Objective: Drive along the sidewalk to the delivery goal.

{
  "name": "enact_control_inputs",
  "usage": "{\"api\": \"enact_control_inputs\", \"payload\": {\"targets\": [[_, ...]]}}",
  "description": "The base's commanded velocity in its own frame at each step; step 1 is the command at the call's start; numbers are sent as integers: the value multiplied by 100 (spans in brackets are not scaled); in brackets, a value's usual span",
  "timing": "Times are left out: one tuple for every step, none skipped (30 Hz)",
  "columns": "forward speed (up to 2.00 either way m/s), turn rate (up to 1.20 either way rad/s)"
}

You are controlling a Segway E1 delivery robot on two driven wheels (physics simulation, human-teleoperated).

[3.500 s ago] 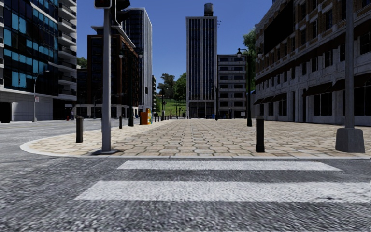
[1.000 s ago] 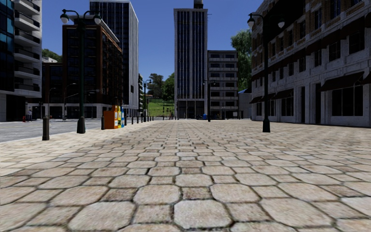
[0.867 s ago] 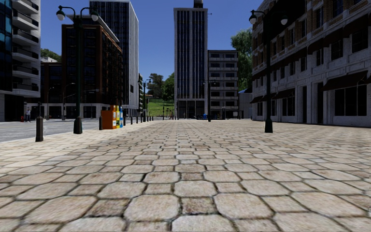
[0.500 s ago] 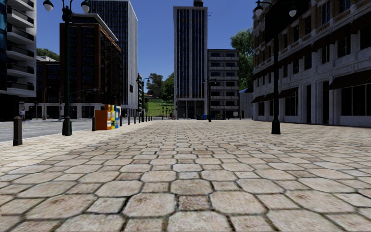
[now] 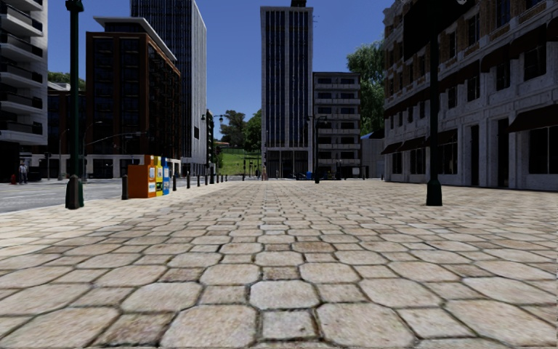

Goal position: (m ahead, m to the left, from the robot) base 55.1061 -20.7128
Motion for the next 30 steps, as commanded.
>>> {"api": "enact_control_inputs", "payload": {"targets": [[200,0],[200,0],[200,0],[200,0],[200,0],[200,0],[200,0],[200,0],[200,0],[200,0],[200,0],[200,0],[200,0],[200,0],[200,0],[200,0],[200,0],[200,0],[200,0],[200,0],[200,0],[200,0],[200,0],[200,0],[200,0],[200,0],[200,0],[200,0],[200,0],[200,0]]}}
